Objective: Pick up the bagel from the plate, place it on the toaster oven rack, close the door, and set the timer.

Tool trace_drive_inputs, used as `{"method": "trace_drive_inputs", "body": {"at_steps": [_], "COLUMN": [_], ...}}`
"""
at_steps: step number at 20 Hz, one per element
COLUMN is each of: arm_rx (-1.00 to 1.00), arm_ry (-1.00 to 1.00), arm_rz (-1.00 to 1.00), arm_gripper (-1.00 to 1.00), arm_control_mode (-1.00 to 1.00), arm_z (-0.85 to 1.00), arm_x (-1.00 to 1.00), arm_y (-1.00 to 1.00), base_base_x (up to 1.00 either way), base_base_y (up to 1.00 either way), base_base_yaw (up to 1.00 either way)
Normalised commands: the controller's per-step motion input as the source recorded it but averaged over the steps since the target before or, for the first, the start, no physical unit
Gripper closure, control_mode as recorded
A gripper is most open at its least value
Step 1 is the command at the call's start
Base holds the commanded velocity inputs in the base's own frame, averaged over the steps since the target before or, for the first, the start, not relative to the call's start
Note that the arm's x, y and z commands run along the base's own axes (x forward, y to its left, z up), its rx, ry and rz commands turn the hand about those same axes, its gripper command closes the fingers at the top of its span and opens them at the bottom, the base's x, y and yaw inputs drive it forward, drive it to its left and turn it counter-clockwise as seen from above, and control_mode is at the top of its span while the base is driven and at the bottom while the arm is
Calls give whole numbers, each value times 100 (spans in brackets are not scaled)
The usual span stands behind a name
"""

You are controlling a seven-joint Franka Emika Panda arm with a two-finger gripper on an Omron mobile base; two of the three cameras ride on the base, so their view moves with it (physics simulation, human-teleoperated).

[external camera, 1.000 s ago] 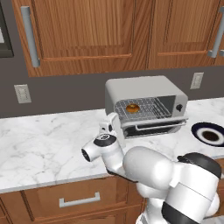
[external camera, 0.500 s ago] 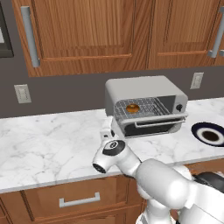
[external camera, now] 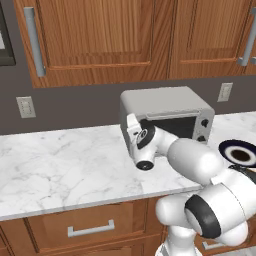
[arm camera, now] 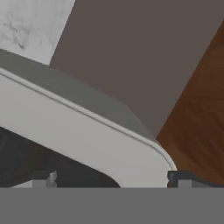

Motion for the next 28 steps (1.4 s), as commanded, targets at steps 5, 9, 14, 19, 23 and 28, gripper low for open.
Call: {"method": "trace_drive_inputs", "body": {"at_steps": [5, 9, 14, 19, 23, 28], "arm_rx": [-9, -11, -10, -1, 0, 2], "arm_ry": [0, 0, -1, -1, 6, 41], "arm_rz": [35, 31, 30, 20, 4, -19], "arm_gripper": [-100, -100, -100, -100, -100, -100], "arm_control_mode": [-100, -100, -100, -100, -100, -100], "arm_z": [1, 5, 31, 95, 100, 97], "arm_x": [20, 1, -23, -73, -57, -54], "arm_y": [-24, -6, 0, 0, 0, 0], "base_base_x": [0, 0, 0, 0, 0, 0], "base_base_y": [0, 0, 0, 0, 0, 0], "base_base_yaw": [0, 0, 0, 0, 0, 0]}}
